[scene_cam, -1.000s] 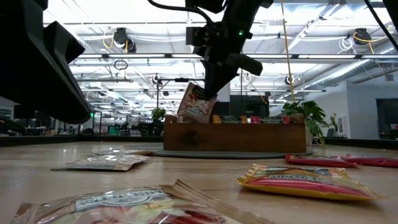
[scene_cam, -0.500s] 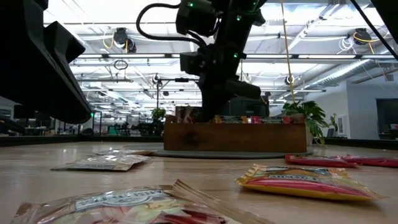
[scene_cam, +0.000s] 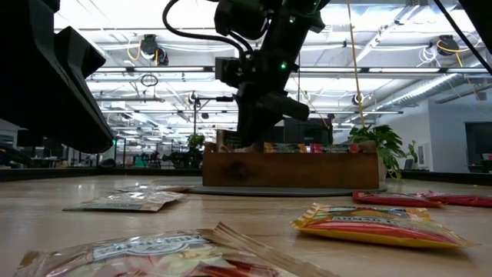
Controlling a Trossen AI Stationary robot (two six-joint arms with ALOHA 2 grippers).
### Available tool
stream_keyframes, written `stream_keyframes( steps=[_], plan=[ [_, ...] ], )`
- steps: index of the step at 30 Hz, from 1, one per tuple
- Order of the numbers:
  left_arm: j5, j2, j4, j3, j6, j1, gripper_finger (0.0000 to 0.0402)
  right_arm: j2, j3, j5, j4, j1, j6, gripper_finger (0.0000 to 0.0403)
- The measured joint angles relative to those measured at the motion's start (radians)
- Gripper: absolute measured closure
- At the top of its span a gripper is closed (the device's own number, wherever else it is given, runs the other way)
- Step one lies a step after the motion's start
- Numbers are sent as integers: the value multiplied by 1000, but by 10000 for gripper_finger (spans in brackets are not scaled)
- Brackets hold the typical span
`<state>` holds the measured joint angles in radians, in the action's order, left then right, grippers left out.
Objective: Pick & Place Tea
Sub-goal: Put the brown tea bag into the left section of the wooden organizer
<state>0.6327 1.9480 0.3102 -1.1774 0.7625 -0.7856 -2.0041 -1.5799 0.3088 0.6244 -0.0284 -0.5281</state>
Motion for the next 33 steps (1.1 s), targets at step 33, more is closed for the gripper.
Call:
stream_keyframes(
  steps=[33],
  plan=[
    [5, 0, -16, 0, 1, -1, 376, 171, 35, -27, -28, 13, 281, 260]
  ],
)
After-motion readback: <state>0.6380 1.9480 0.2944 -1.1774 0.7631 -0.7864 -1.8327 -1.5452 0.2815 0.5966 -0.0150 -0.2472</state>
